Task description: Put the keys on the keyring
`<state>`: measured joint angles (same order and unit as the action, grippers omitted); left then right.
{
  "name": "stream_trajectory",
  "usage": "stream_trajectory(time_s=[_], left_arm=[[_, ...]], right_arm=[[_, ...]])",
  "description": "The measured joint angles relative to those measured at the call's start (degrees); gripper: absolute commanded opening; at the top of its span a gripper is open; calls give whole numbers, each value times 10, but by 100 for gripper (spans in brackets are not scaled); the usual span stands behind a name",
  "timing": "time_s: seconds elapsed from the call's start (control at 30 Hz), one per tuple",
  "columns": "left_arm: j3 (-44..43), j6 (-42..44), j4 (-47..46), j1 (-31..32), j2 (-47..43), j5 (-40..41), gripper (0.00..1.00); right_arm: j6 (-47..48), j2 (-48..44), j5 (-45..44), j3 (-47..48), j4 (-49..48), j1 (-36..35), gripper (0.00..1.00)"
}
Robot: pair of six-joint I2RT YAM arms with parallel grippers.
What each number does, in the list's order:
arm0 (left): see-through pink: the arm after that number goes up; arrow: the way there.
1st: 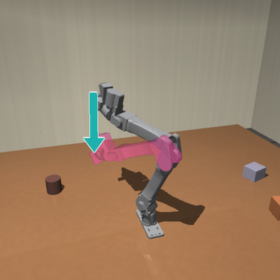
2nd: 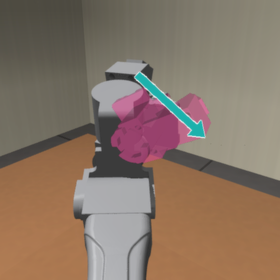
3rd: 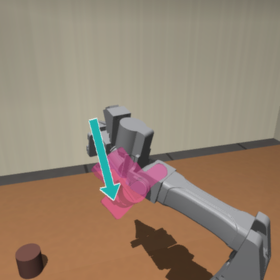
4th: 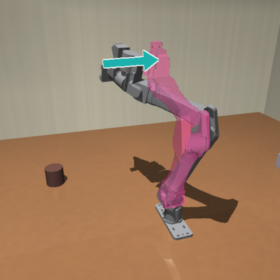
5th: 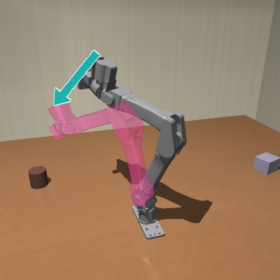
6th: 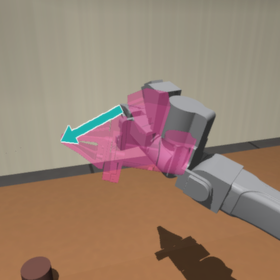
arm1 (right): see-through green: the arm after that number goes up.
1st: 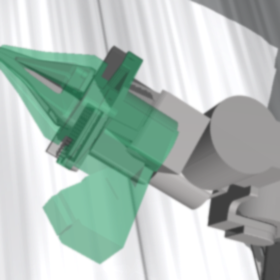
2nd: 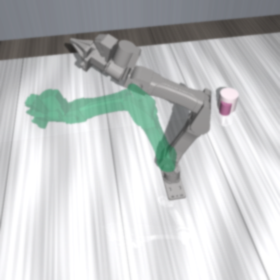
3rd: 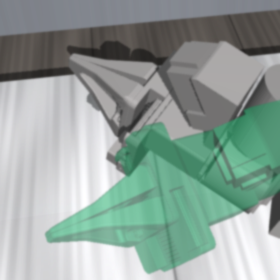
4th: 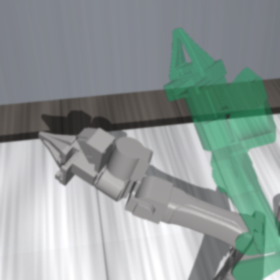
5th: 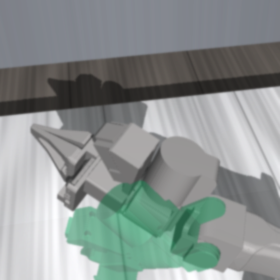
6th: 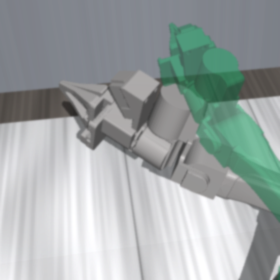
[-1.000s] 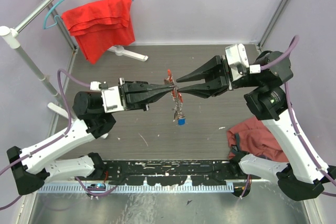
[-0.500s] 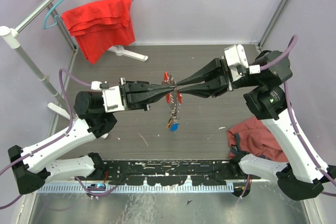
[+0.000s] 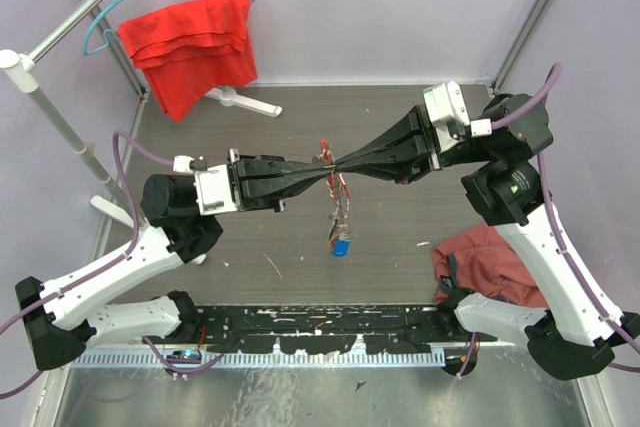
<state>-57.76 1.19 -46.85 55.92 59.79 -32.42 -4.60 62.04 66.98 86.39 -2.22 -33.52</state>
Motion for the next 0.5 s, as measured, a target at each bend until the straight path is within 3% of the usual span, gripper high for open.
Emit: stream_trajectory(time_s=[0.1,0.27,0.5], left_arm=[[0,0,-1,0,0,-2,0],[0,8,3,0,-2,-3,14],[0,65,100,0,-51,-2,22]], right_arm=[[0,0,0,0,-1,0,1],[17,1,-6,14,32,0,1],[74,0,-35,46,150,0,1]])
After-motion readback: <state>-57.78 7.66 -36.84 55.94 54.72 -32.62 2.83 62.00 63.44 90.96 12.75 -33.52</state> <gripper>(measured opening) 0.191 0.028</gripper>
